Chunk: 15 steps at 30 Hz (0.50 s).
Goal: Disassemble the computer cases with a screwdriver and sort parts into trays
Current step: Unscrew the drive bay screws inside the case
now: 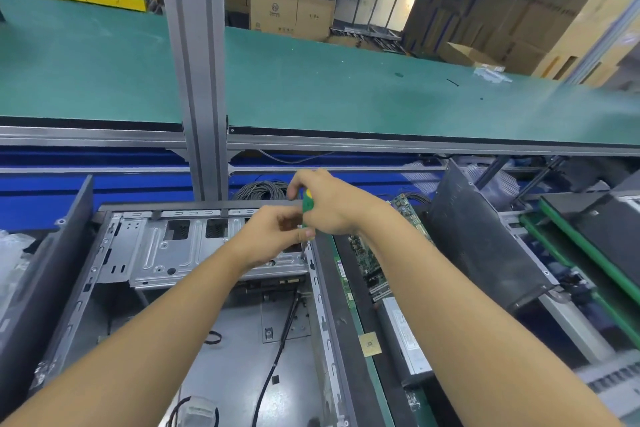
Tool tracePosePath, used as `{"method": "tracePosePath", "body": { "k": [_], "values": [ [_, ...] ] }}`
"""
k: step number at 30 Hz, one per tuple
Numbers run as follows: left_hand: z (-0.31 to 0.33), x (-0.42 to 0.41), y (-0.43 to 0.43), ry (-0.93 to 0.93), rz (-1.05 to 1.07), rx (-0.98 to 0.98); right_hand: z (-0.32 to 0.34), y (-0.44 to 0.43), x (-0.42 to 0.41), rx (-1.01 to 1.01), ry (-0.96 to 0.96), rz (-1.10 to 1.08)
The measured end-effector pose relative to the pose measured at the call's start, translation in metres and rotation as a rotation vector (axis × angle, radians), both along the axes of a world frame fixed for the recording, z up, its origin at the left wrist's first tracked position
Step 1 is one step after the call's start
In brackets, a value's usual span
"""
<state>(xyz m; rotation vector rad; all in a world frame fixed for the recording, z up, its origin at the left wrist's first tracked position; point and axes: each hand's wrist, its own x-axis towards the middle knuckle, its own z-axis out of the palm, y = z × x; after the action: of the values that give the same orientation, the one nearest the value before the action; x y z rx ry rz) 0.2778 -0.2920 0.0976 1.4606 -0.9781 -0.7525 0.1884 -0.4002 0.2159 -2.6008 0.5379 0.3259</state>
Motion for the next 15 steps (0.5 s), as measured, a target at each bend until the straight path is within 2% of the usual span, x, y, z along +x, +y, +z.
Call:
{"method": "tracePosePath", "body": {
  "k": [2, 4, 7, 8, 11, 15],
  "values": [
    [0.001, -0.001, 0.001, -0.022, -0.004, 0.009, 0.000, 0.002, -0.001, 0.004, 0.012, -0.028],
    [0.002, -0.001, -0.003, -0.089, 0.081, 0.052, 0.000, 0.007, -0.003, -0.067, -0.003, -0.066],
    [0.000, -0.009, -0.012, -0.087, 0.227, 0.071, -0.002, 0.014, -0.004, -0.199, -0.057, -0.241],
    [-0.001, -0.012, -0.014, -0.138, 0.247, 0.078, -0.003, 0.016, -0.003, -0.228, -0.056, -0.291],
    [-0.005, -0.018, -0.016, -0.277, 0.236, 0.083, -0.006, 0.015, -0.003, -0.298, 0.014, -0.300],
    [-0.006, -0.020, -0.016, -0.233, 0.182, 0.032, -0.011, 0.013, -0.002, -0.285, -0.116, -0.278]
  ]
}}
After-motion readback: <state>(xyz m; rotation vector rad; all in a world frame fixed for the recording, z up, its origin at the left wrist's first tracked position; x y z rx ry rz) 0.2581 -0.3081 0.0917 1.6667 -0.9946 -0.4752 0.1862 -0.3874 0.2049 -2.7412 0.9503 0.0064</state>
